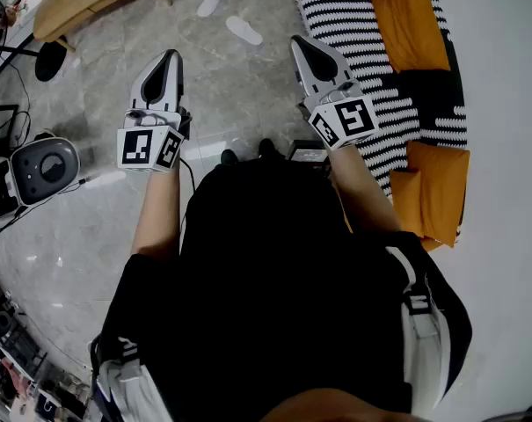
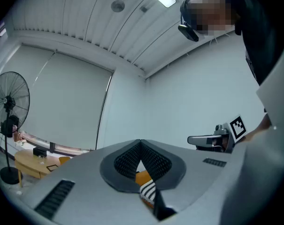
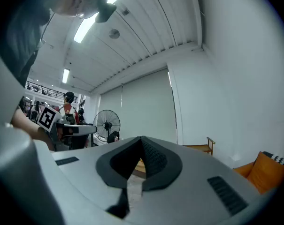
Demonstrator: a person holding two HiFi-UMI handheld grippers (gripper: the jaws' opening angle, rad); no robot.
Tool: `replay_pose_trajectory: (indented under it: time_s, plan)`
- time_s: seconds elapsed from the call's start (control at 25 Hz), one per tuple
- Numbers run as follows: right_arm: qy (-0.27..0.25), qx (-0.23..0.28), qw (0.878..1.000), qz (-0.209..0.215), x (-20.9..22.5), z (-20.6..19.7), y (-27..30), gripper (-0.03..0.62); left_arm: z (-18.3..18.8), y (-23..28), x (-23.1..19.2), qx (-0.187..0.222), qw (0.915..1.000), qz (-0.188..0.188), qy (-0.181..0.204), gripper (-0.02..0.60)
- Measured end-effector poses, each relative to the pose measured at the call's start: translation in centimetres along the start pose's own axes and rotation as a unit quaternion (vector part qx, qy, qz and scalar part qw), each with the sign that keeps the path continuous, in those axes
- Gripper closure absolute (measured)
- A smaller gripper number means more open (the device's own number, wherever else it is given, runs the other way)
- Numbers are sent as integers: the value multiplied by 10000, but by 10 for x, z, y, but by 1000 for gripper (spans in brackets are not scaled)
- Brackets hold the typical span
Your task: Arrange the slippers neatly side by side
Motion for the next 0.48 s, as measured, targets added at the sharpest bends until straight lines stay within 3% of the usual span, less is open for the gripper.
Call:
replay_pose_trajectory:
  time_s: [0.48]
  plan:
    - [204,209,9994,203,-1,2,-7,563,2,-4,10,-35,9998,-158,-86,568]
Point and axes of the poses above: the fingertips, and each gripper's own axes: y forward along the fingers, x to its right, z out of its top, the point moved 7 cm from there along -y, backward along the fingers, and after that the axes turned 11 degrees about y, right-handed, at the moved point
